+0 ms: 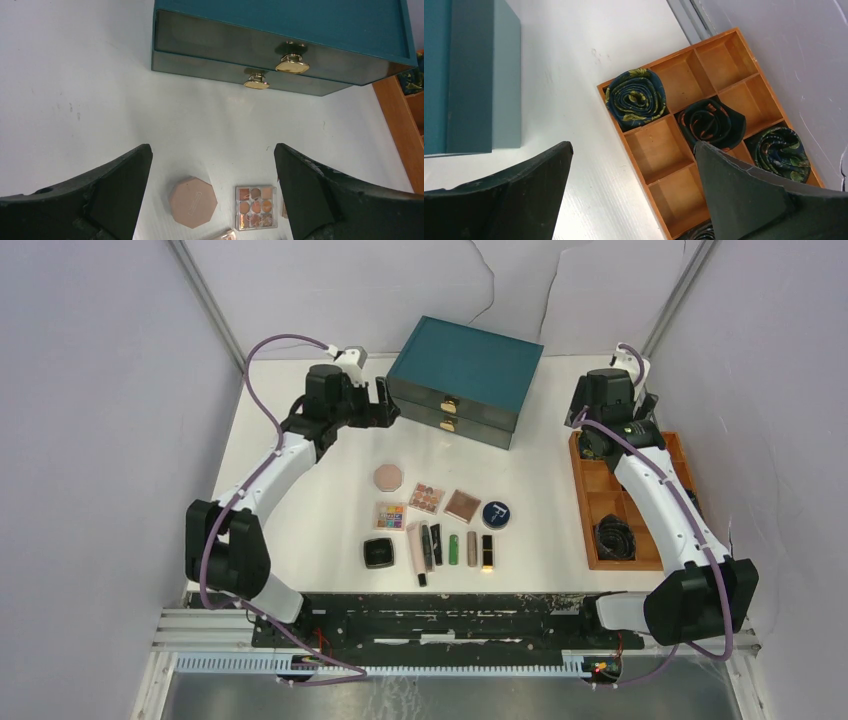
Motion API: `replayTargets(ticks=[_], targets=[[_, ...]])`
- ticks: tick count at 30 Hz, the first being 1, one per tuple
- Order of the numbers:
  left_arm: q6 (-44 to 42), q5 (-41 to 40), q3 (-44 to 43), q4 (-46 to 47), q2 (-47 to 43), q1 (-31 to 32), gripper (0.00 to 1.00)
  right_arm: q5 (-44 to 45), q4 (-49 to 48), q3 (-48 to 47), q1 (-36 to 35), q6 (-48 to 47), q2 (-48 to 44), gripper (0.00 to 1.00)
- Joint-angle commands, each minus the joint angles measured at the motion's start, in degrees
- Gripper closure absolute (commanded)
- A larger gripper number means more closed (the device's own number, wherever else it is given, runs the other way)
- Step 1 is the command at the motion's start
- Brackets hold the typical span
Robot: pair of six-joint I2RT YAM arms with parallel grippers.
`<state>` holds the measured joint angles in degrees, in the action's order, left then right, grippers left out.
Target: Organize the makeup
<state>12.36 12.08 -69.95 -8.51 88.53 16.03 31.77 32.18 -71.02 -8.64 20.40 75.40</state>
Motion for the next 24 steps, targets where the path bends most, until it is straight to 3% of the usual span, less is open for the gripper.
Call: replayTargets(ticks=[1, 7, 17, 18, 19, 21, 24], targets=[[0.79, -0.90, -4.49, -1.25, -0.13, -0.47, 0.01, 4.77, -0.97, -0.83, -0.38, 2.13, -0.53, 0.00], [2.41, 1.12, -1.48, 3.42, -1.25, -0.54, 0.01, 8.38, -0.23, 0.30, -0.41, -0.33, -1.23, 0.00], [7.89, 2.82, -0.06, 8.40, 1.94, -0.70, 0.01, 3.53, 0.87, 1.89, -0.41, -5.99, -1.41, 0.00], [8.05, 3.12, -0.57, 8.41, 3.15, -0.53, 0.06, 3.42, 1.47, 1.39, -0.41, -5.92, -0.90, 0.00], [7.74, 3.39, -2.21, 7.34, 4.72, -0.21, 0.18, 3.09, 2.19, 0.81, -0.40, -5.71, -0.40, 0.00], [6.06, 4.05, -5.80, 3.79, 8.20, 1.14, 0.27, 2.68, 3.50, -0.29, -0.41, -4.94, 0.61, 0.00], [3.88, 3.17, -8.41, 2.26, 10.97, 4.15, 0.26, 3.19, 4.33, -0.61, -0.39, -3.67, 1.67, 0.00]])
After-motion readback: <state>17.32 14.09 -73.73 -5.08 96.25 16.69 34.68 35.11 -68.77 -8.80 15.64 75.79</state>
